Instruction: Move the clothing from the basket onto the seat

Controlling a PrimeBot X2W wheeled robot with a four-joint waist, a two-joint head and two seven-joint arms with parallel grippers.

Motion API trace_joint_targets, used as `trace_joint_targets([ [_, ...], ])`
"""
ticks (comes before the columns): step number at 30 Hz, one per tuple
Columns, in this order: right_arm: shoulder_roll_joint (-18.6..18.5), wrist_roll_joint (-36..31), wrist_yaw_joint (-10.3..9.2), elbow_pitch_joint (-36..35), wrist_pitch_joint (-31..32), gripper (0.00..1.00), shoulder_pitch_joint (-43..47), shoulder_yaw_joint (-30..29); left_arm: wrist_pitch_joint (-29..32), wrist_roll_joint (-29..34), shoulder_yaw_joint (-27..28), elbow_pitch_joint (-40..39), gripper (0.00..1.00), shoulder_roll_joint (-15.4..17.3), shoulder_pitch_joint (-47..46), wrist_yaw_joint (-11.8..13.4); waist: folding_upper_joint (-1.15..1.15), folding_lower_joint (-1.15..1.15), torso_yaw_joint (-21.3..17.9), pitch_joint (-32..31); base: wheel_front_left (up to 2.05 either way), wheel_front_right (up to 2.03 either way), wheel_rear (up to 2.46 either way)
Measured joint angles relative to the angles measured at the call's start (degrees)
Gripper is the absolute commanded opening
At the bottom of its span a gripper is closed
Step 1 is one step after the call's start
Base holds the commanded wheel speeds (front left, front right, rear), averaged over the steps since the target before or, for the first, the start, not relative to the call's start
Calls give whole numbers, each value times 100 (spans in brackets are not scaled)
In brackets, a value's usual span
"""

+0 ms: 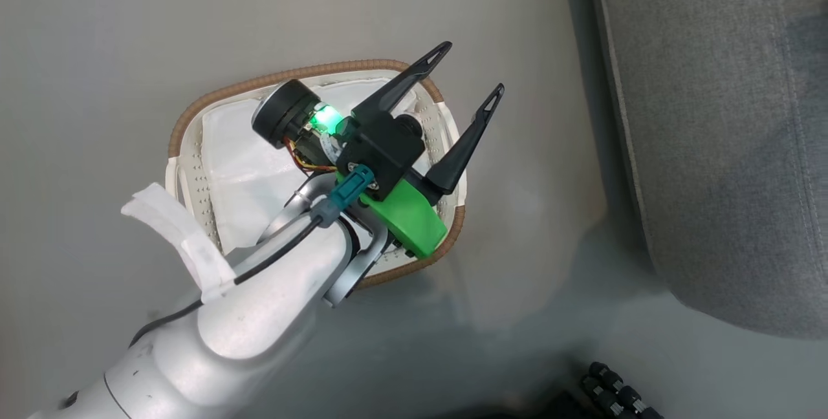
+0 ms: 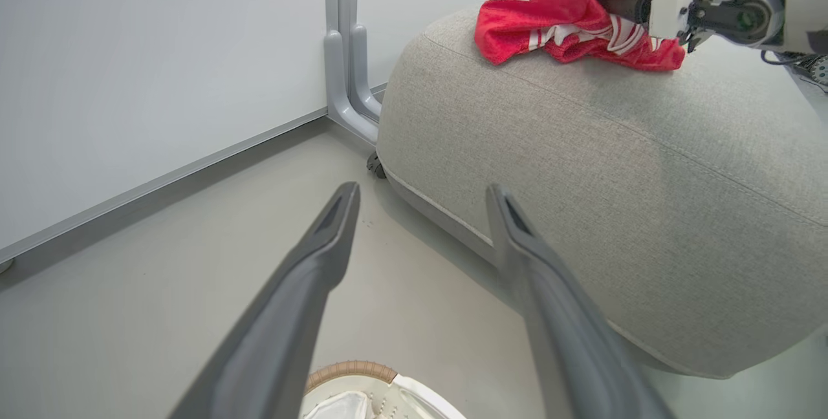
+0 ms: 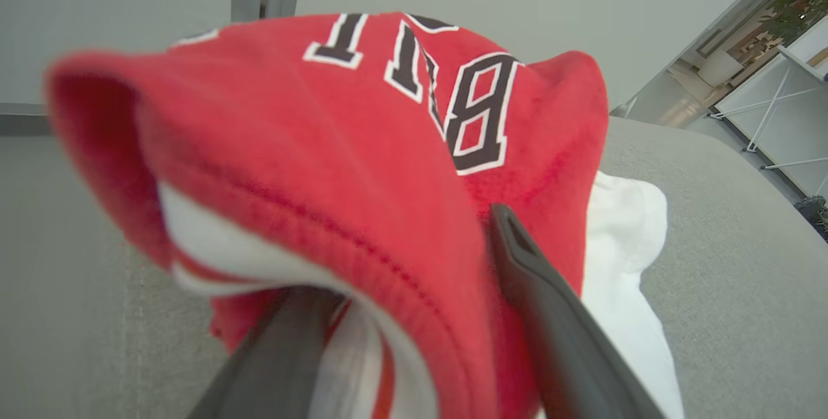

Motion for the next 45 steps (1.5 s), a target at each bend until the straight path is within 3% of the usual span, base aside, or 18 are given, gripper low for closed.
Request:
trace_joint_targets([
  [12,109,590,0,-510,-244,100,936,601,-577,-423,386,634,100,15,374,131,0,-1,-240,-742,0,0,0],
  [21,162,832,0,-917,-134,100,1434,1044,-928,-753,769,1256,100,-120,882,182,0,-1,-173,-1569,0,0,0],
  [28,459,948,0,-1182,-80,100,1923,1139,-976,-949,1287,1441,100,-219,1471,180,0,-1,38,-2201,0,0,0],
  [32,809,904,0,-1314,-91,100,2277,1118,-977,-959,1714,1395,100,-236,1903,172,0,-1,198,-2523,0,0,0],
  [39,1376,864,0,-1630,-167,100,3022,1349,-983,-889,2465,1280,100,-250,2644,171,0,-1,509,-3011,0,0,0],
  [45,1621,1017,0,-1938,-219,100,3616,1533,-984,-677,2964,1126,100,-267,3267,204,0,-1,759,-3303,0,0,0],
])
